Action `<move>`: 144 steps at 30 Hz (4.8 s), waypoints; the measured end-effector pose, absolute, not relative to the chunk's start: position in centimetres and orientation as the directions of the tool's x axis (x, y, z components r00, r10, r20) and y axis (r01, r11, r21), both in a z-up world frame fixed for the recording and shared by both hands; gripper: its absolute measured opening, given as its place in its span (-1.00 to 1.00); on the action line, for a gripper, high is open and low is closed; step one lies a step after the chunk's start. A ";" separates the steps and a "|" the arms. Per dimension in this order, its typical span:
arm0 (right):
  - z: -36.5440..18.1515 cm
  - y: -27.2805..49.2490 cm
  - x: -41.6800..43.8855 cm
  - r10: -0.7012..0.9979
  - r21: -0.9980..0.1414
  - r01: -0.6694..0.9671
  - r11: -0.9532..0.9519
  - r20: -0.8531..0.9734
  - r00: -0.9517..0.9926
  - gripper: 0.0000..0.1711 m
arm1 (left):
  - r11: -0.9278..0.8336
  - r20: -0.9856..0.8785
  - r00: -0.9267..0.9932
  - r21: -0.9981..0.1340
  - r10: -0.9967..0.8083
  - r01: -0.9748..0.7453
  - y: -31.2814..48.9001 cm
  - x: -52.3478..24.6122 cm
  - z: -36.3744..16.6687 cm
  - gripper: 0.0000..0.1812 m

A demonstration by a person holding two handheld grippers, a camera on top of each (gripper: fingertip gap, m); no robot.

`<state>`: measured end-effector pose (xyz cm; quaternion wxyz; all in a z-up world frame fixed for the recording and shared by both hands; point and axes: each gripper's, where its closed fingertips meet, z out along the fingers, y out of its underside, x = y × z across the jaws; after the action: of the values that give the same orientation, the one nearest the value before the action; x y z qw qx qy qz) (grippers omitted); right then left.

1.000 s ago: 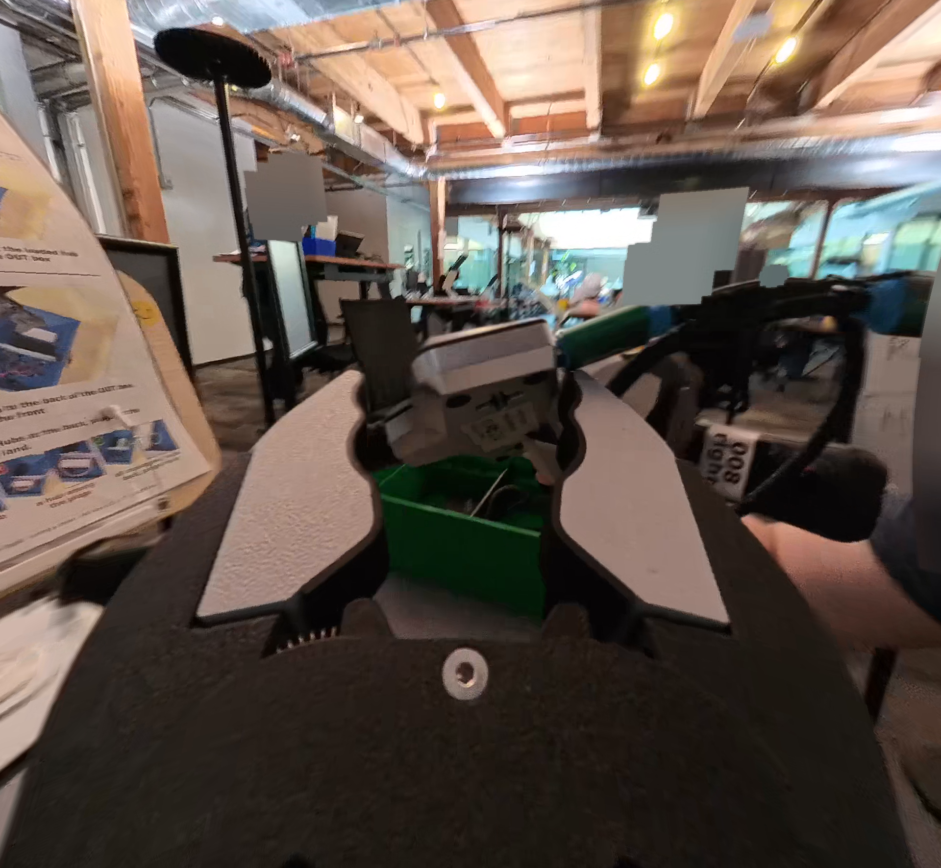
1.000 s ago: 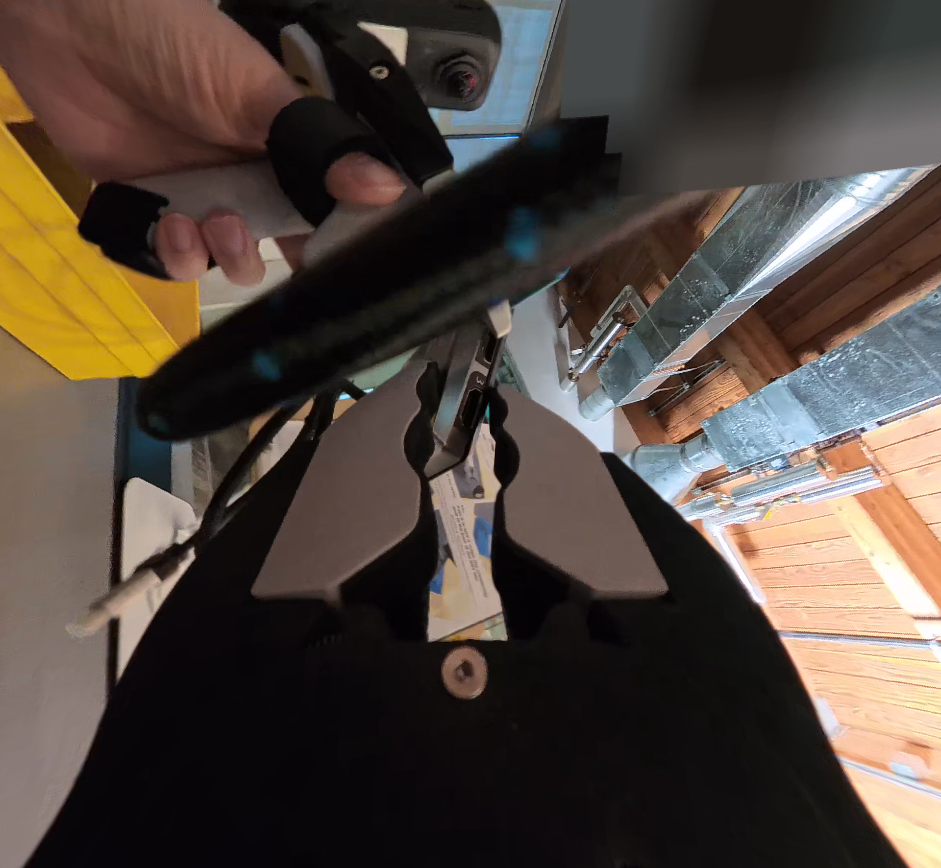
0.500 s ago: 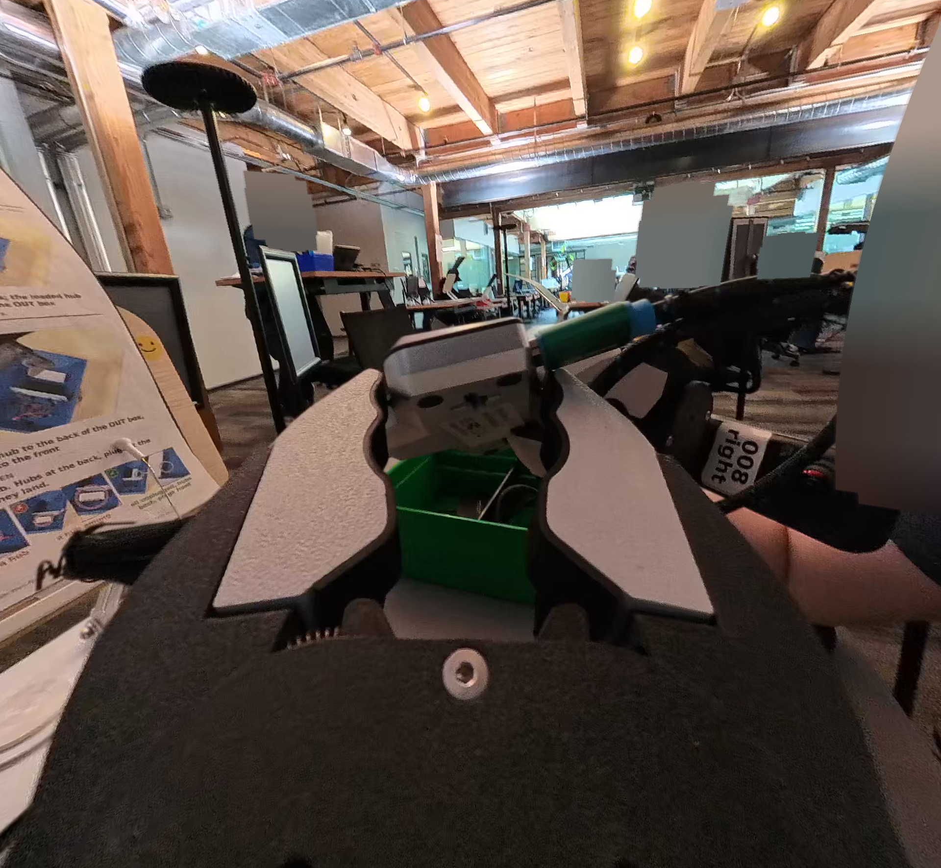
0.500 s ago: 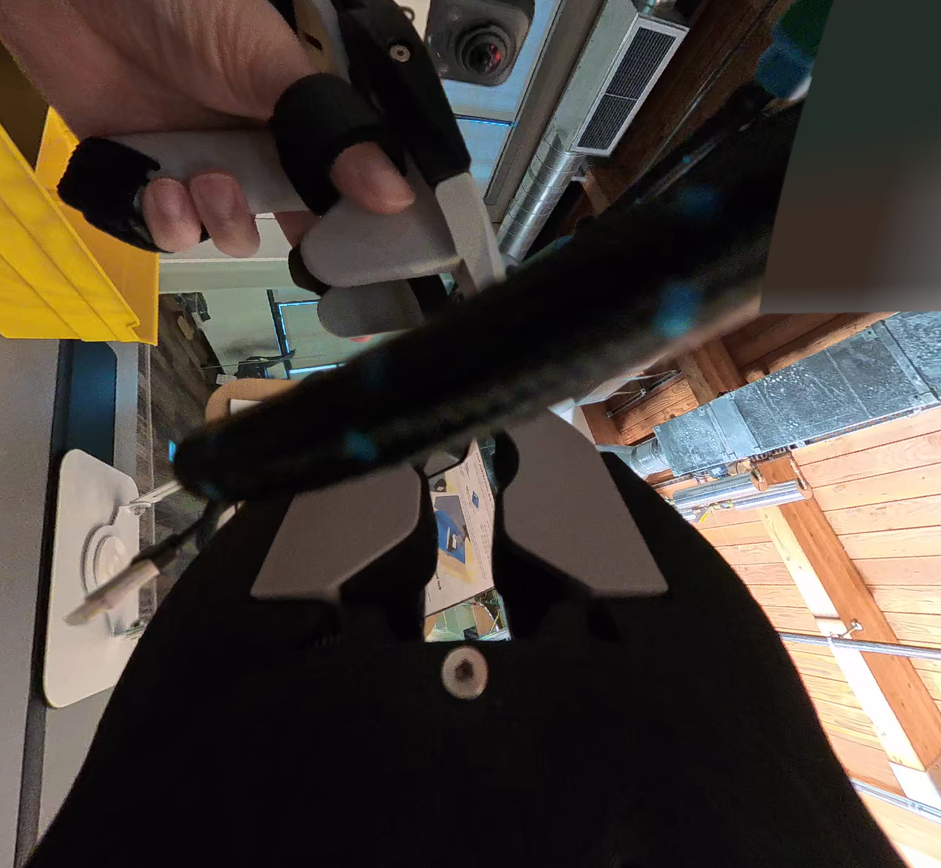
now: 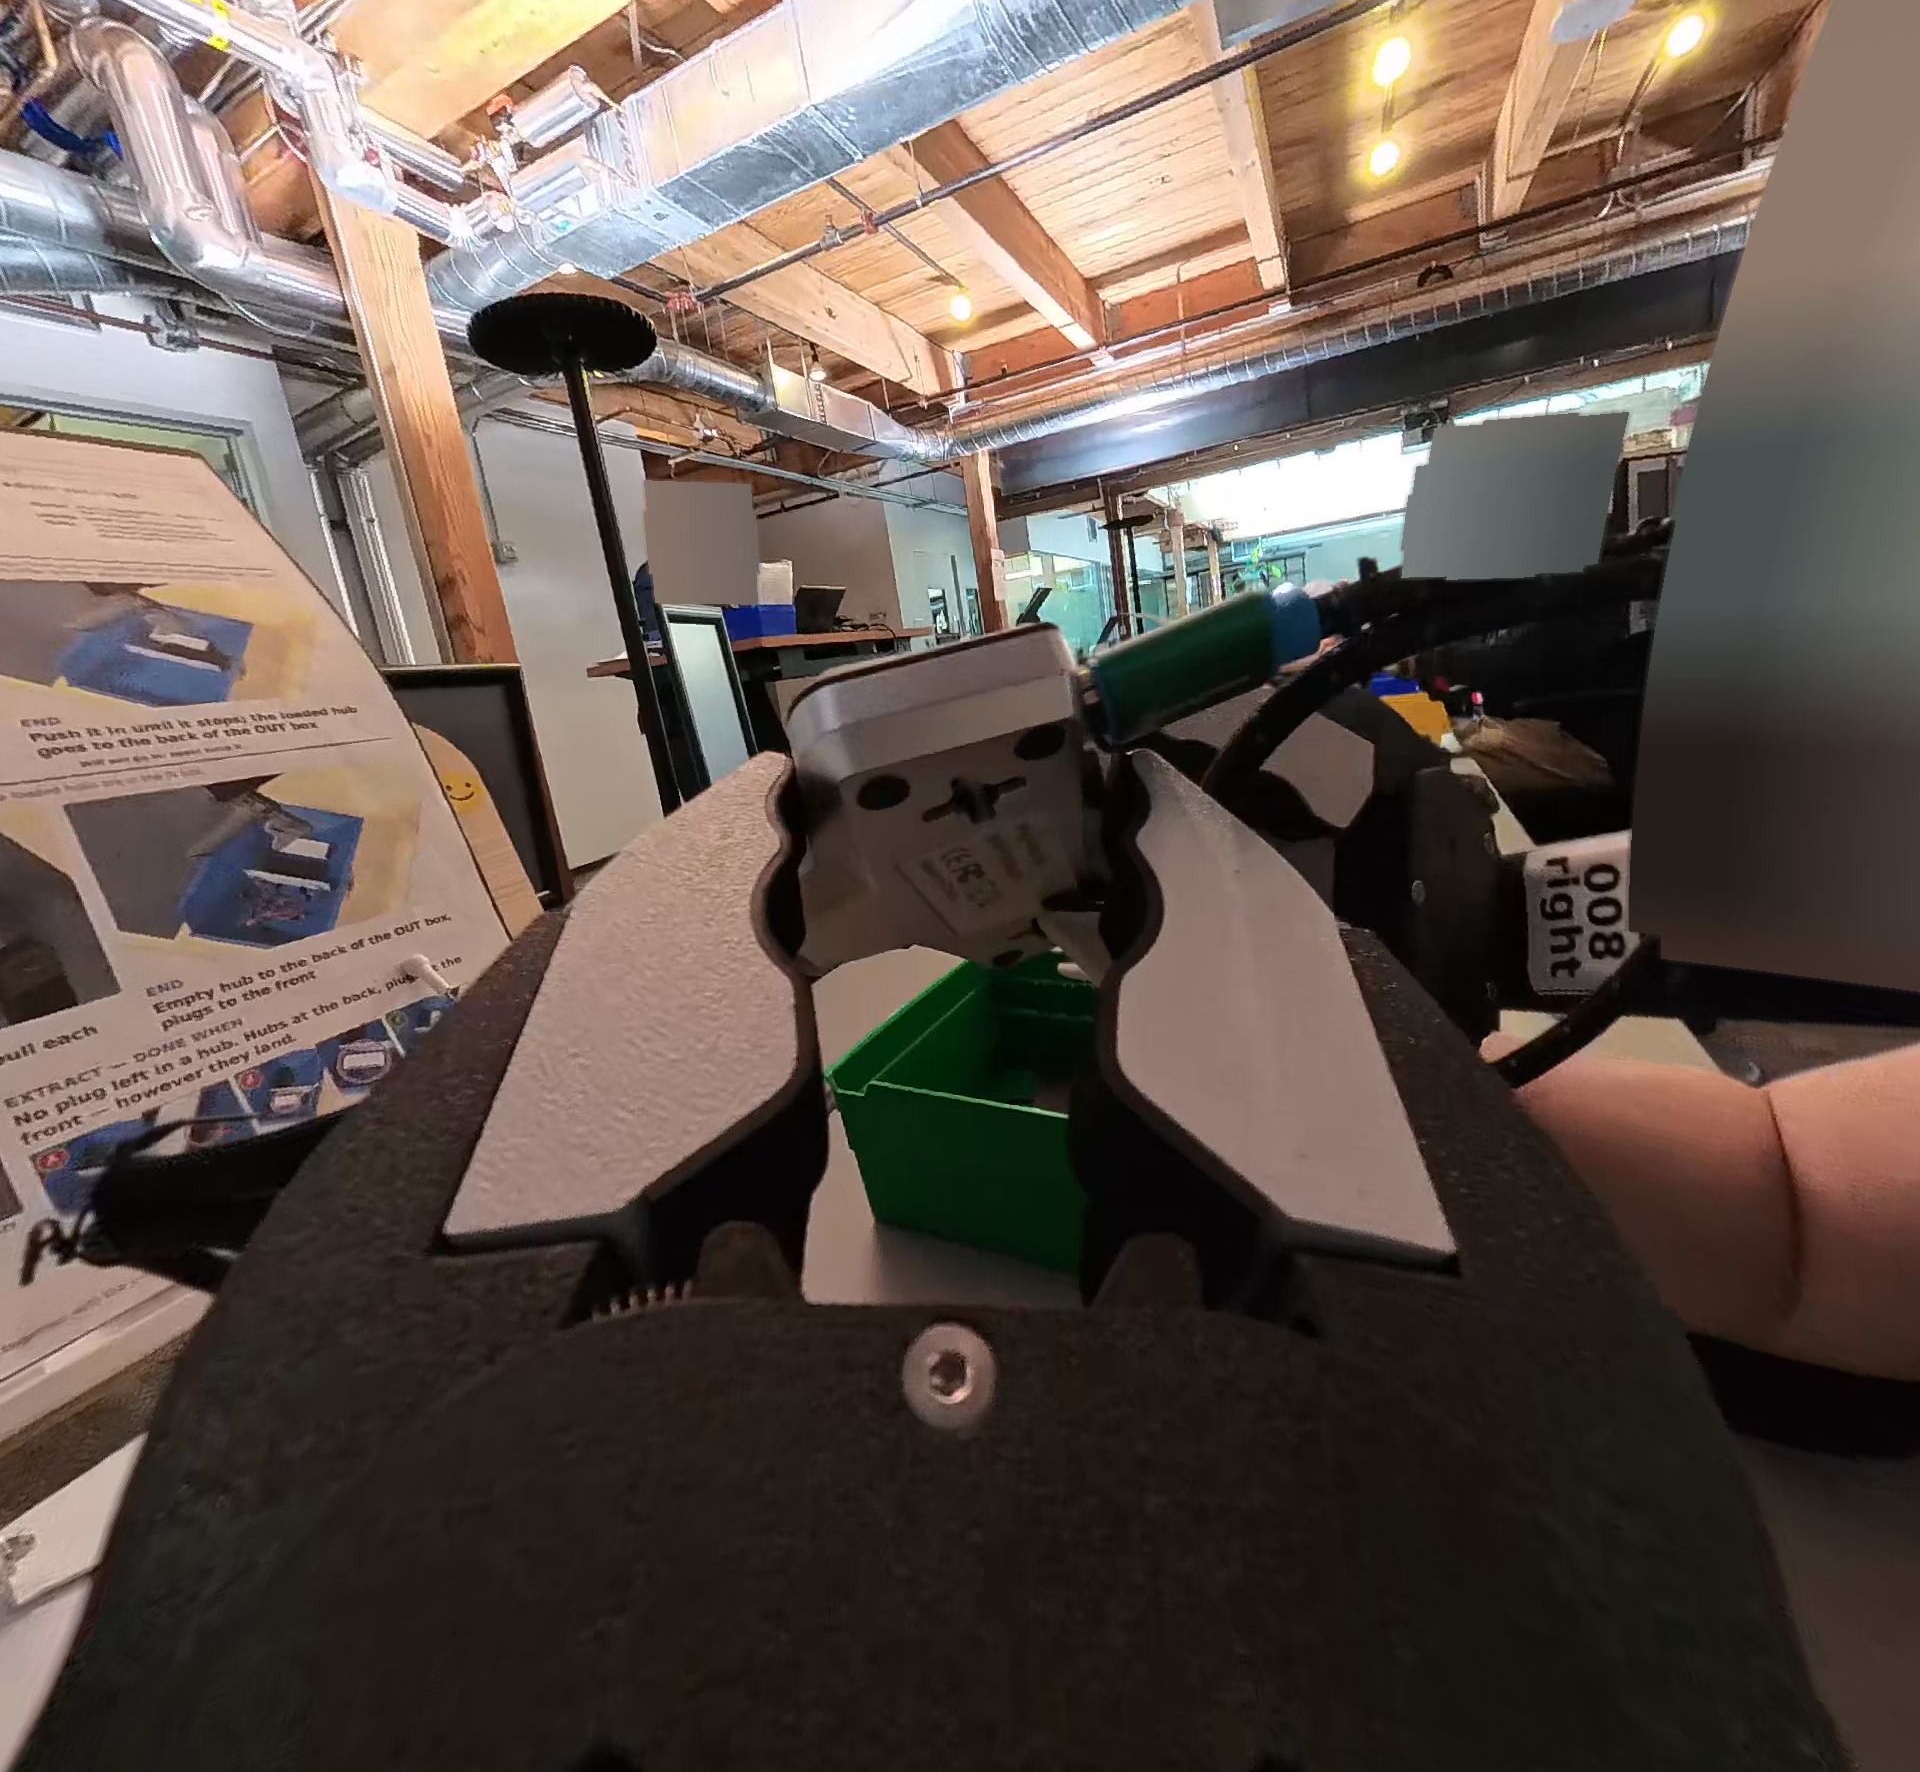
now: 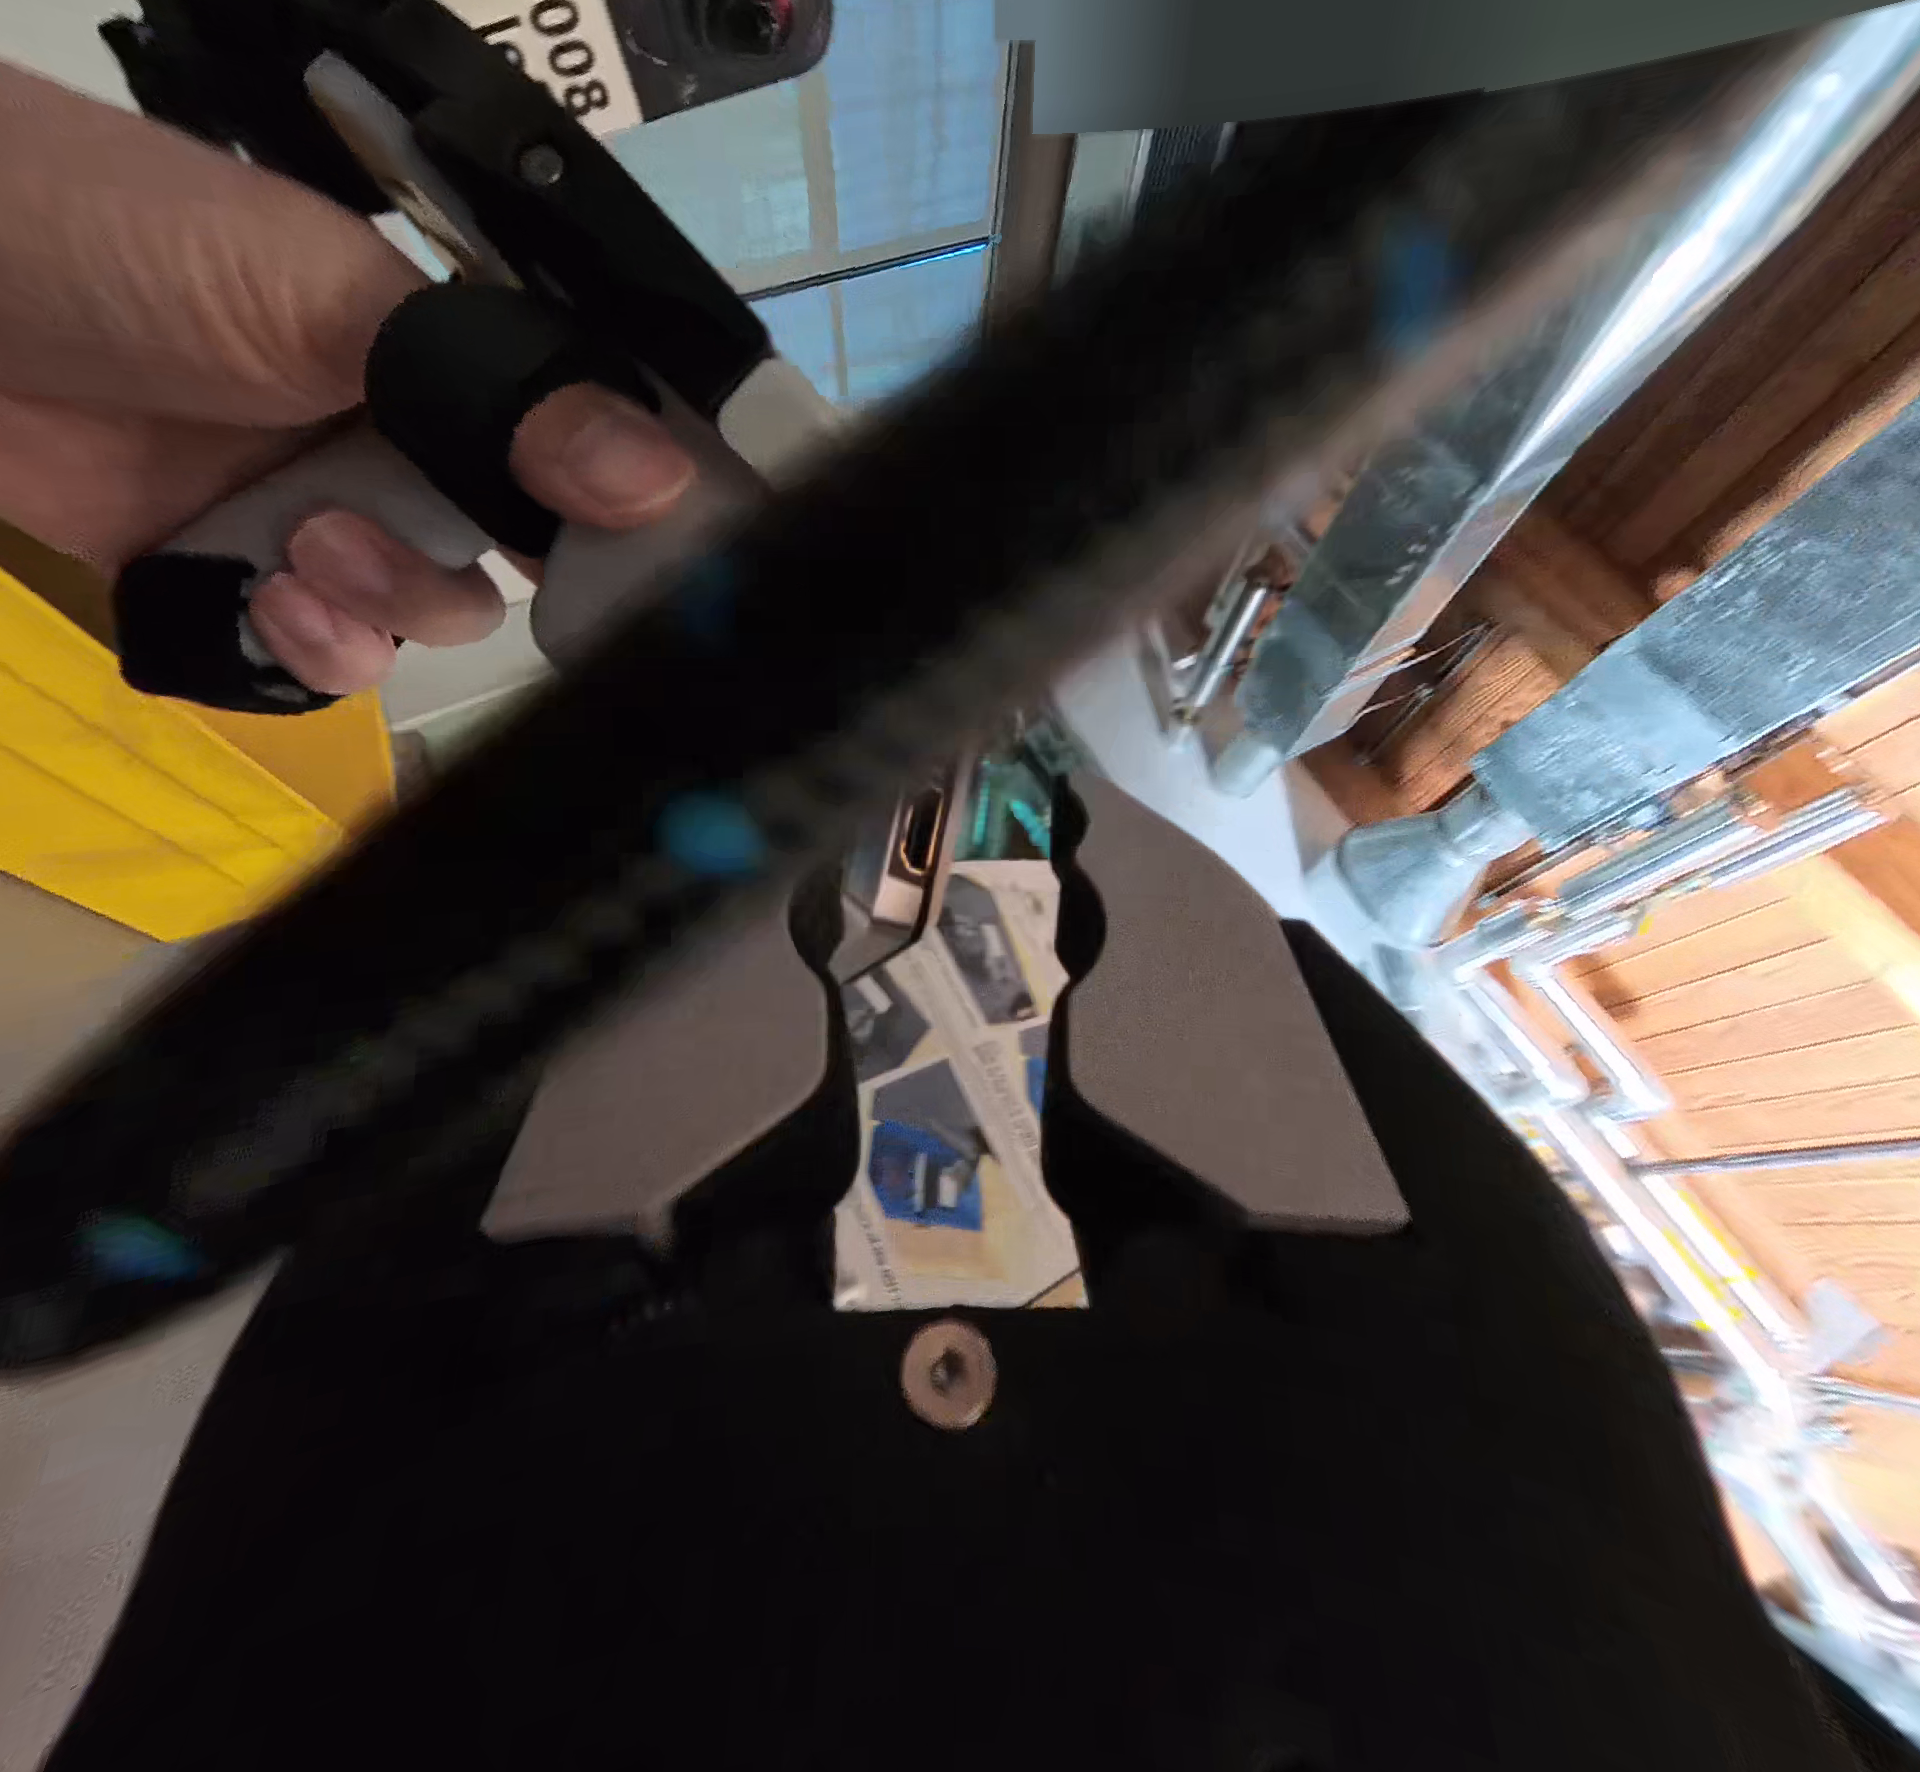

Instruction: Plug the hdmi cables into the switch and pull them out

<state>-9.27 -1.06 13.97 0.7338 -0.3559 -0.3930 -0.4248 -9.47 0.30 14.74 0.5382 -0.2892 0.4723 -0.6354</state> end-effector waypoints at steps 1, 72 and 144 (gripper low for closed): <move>13.8 -0.8 -9.1 -0.310 -0.227 0.893 0.388 0.881 0.358 -0.58 | 0.008 -0.128 -0.258 -0.907 -0.958 0.420 0.4 -9.6 14.8 -0.39; 12.2 0.7 -10.5 -0.383 -0.406 0.829 0.385 0.747 0.544 -0.72 | -0.156 0.043 -0.265 -0.894 -0.963 0.421 0.9 -9.8 15.8 -0.35; 6.5 5.1 -4.8 0.240 -0.971 0.151 -0.187 0.104 0.965 -0.88 | 0.552 -0.580 0.284 -0.814 -0.763 -0.180 8.2 -3.5 6.2 -0.35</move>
<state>-4.79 5.13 6.46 0.6246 -0.7697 -0.1272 0.0355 -3.53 8.23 6.18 0.6810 -0.4222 0.5588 -0.2140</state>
